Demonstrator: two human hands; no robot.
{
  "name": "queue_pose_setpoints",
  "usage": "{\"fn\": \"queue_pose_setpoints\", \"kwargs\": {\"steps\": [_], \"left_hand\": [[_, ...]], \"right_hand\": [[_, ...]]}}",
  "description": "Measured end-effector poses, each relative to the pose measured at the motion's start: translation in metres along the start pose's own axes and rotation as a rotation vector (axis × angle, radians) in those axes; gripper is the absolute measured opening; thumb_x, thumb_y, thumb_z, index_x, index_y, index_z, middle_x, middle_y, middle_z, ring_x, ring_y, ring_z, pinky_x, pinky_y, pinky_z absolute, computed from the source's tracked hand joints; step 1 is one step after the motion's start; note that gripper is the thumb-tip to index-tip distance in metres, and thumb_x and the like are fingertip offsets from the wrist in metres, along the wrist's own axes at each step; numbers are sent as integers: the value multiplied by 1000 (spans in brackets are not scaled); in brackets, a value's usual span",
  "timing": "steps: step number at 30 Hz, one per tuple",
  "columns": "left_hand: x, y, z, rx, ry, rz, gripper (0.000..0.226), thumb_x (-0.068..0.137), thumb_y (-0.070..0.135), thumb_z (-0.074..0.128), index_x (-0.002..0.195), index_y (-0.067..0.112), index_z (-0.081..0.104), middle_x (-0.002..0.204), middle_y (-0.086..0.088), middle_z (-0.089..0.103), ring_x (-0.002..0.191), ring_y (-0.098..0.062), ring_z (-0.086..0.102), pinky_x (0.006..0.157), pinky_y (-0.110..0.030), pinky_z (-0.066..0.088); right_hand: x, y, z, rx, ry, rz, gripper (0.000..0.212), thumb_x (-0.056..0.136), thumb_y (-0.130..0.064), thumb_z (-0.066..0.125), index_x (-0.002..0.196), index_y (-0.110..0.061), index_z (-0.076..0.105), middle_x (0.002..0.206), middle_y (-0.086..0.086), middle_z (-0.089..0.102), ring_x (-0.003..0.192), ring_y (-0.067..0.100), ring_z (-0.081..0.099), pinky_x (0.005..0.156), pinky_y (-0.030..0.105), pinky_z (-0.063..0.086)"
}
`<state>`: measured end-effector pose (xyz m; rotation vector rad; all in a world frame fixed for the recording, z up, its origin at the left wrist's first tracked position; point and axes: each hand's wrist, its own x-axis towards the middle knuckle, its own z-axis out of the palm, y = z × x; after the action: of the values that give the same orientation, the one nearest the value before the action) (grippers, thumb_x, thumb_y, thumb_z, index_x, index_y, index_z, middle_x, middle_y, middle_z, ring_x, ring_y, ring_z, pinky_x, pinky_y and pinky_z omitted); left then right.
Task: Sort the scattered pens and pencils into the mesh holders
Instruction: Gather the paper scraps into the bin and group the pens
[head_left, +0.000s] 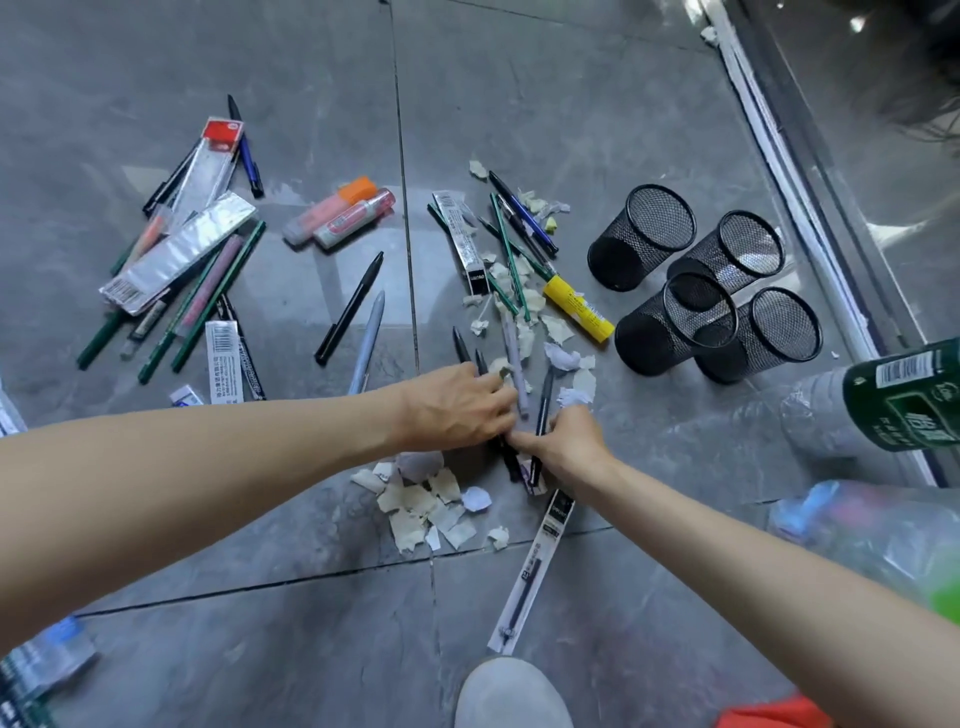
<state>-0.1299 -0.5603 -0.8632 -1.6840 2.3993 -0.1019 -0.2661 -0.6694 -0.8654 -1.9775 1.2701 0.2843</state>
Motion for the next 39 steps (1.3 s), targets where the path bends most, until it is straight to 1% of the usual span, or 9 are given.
{"fn": "queue_pose_setpoints", "kwargs": {"steps": [4, 8, 13, 18, 22, 25, 28, 31, 39], "left_hand": [[1, -8, -4, 29, 6, 97, 40, 87, 6, 16, 110, 5, 49, 104, -10, 44, 80, -19, 36, 59, -31, 35], [-16, -16, 1, 52, 18, 125, 23, 93, 7, 31, 107, 8, 49, 100, -7, 45, 77, -16, 36, 54, -27, 38], [-37, -31, 1, -11, 122, 117, 16, 88, 8, 37, 91, 9, 53, 87, -8, 51, 68, -18, 46, 45, -30, 41], [-44, -42, 7, -17, -60, -182, 21, 88, 5, 36, 105, 8, 49, 102, -9, 46, 83, -21, 44, 63, -35, 46], [-35, -38, 8, -192, 135, -444, 21, 78, -2, 45, 96, 7, 52, 91, -9, 49, 74, -21, 47, 52, -34, 36], [-13, -25, 0, -799, 131, -697, 19, 92, 20, 43, 103, 11, 56, 99, -5, 58, 87, -22, 56, 69, -37, 45], [7, -18, -14, -1441, 251, -917, 32, 94, 37, 48, 81, 10, 60, 77, -5, 61, 69, -16, 52, 64, -31, 39], [10, -14, -15, -1813, 315, -1073, 22, 91, 21, 54, 74, 13, 64, 65, 3, 63, 62, -11, 56, 53, -17, 44], [-35, -47, 4, -1254, 225, -1530, 22, 90, 30, 57, 88, 9, 52, 78, -7, 56, 73, -25, 51, 62, -30, 33]], "right_hand": [[-5, 6, -2, -101, 35, 5, 30, 80, -19, 59, 56, -13, 42, 59, 4, 50, 64, 24, 51, 56, 30, 37], [-8, 1, -5, -134, 166, -46, 16, 88, -19, 44, 84, -13, 58, 91, 11, 65, 87, 34, 59, 71, 37, 48], [7, -16, -7, -166, 174, -223, 26, 82, -42, 64, 78, -18, 54, 80, 2, 65, 78, 24, 59, 68, 37, 49], [18, -26, -4, -211, 131, -118, 26, 75, -38, 66, 71, -14, 56, 82, 8, 67, 80, 28, 62, 63, 34, 47], [-1, -24, -2, 28, 221, -169, 26, 79, -36, 58, 65, -16, 49, 61, -3, 54, 61, 20, 51, 49, 29, 33], [-16, -26, 5, 203, 231, -260, 15, 84, -24, 55, 73, -16, 48, 57, -7, 50, 52, 12, 43, 47, 21, 30], [-24, -37, 14, 203, 181, -359, 12, 89, -22, 57, 80, -19, 49, 59, -8, 48, 54, 8, 43, 53, 24, 30], [-26, -48, 16, 218, 86, -415, 8, 90, -23, 59, 84, -23, 53, 65, -10, 51, 58, 2, 48, 52, 14, 35], [-24, -59, 15, 220, -110, -380, 30, 92, -13, 54, 122, -14, 53, 103, 5, 60, 91, 18, 59, 81, 20, 46]]}}
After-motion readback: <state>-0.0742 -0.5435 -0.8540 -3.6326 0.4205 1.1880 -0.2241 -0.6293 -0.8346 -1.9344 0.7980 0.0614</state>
